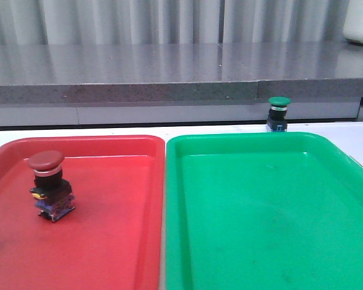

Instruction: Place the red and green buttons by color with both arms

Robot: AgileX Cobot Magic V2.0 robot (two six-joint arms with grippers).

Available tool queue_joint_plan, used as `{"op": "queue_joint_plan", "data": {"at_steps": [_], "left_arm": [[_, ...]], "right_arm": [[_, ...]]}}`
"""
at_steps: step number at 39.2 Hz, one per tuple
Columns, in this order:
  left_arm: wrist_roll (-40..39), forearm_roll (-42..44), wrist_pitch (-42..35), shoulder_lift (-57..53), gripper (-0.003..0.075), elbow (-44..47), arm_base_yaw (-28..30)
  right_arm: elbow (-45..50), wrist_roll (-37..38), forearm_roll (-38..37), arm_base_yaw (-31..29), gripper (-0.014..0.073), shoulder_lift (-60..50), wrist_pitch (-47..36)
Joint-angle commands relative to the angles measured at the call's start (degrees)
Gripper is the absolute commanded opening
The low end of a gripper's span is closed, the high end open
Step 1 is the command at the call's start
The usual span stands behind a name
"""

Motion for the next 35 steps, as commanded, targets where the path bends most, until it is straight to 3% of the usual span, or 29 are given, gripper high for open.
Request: {"op": "queue_joint_plan", "data": {"at_steps": [1, 24, 35], "left_arm": [[-0.5, -0.4, -4.3, 0.7, -0.002, -1.3, -0.5], [-0.5, -0.4, -4.3, 0.7, -0.002, -1.3, -0.5], [-0.5, -0.4, -4.3, 0.7, -0.002, -1.3, -0.5]], "right_arm": [[-1.9, -0.2, -0.3, -0.3, 0.0646, 0.8, -4.6], [-2.2, -0.2, 0.5, -0.3, 0.0646, 1.3, -5.5], [-9.7, -0.2, 0.5, -0.2, 0.0646, 21.8, -4.8]]}}
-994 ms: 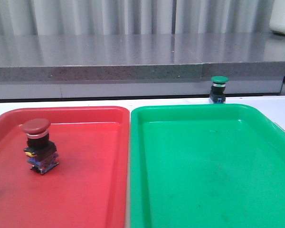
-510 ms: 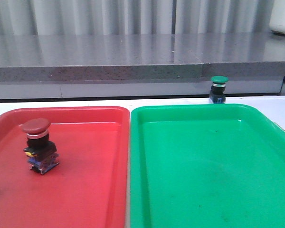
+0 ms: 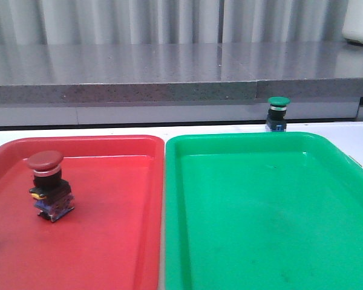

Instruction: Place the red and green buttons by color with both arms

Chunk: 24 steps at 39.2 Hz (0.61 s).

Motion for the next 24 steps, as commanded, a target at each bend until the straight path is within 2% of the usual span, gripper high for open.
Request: {"op": "queue_joint_plan", "data": {"at_steps": [1, 13, 24], "left_arm": [[-0.5, -0.4, -4.3, 0.7, -0.002, -1.3, -0.5], [-0.5, -0.4, -4.3, 0.7, -0.002, -1.3, -0.5], [-0.5, -0.4, -4.3, 0.7, -0.002, -1.3, -0.5]], "right_arm": [[-5.5, -0.2, 0.1, 0.0, 0.0646, 7.7, -4.1], [-20.2, -0.2, 0.1, 9.0, 0.0643, 32.0, -3.4], [-38.9, -0.2, -1.2, 10.0, 0.0643, 52.7, 6.4]]}}
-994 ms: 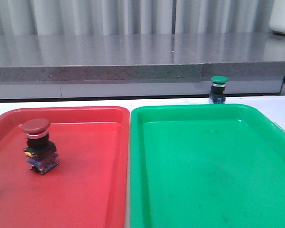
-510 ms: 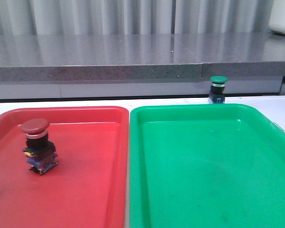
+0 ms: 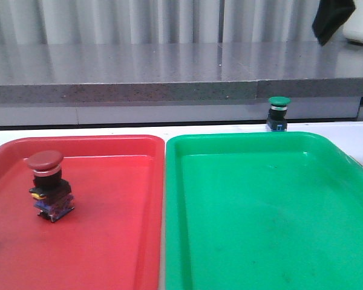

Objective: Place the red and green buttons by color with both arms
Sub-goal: 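Lower the right gripper over the green-capped button and close on it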

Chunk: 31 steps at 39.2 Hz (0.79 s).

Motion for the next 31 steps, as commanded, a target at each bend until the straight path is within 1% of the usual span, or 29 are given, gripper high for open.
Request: {"op": "queue_joint_plan", "data": {"at_steps": [1, 13, 24, 31], "left_arm": [[-0.5, -0.4, -4.3, 0.7, -0.002, -1.3, -0.5], [-0.5, -0.4, -4.3, 0.7, -0.002, -1.3, -0.5], [-0.5, -0.4, -4.3, 0.7, -0.002, -1.3, -0.5], [-0.5, -0.4, -4.3, 0.7, -0.002, -1.3, -0.5]], "right_arm": [[-8.3, -0.2, -1.1, 0.0, 0.0643, 5.0, 1.0], [-28.4, -0.2, -1.1, 0.0, 0.0643, 24.0, 13.1], [-42.5, -0.2, -0.7, 1.1, 0.0643, 35.8, 18.1], [-48.5, 0.1, -0.4, 2.3, 0.0643, 41.1, 20.8]]}}
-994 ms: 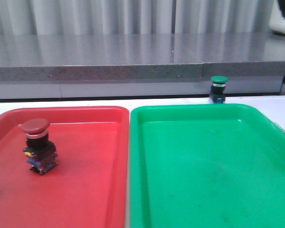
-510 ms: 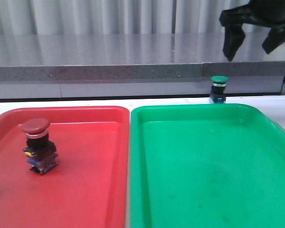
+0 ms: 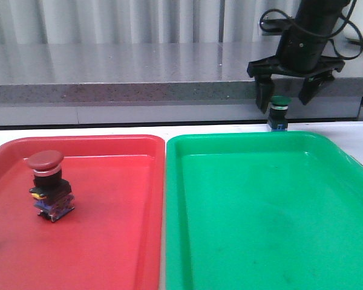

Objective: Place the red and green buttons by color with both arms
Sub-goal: 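Lower the right gripper over the green-capped button and close on it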

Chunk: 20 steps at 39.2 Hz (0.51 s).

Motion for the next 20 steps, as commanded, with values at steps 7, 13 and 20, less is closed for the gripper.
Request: {"op": "queue_joint_plan", "data": {"at_steps": [7, 13, 20], "left_arm": [[-0.5, -0.4, -4.3, 0.7, -0.002, -1.3, -0.5], [-0.5, -0.4, -4.3, 0.7, -0.002, -1.3, -0.5], [-0.5, -0.4, -4.3, 0.7, -0.002, -1.3, -0.5]], "right_arm": [[-5.3, 3.1, 0.0, 0.7, 0.0643, 0.3, 1.6], [-5.4, 3.4, 0.0, 0.7, 0.0617, 0.4, 2.0], [-5.4, 4.0, 0.0, 0.7, 0.0382, 0.4, 2.8]]}}
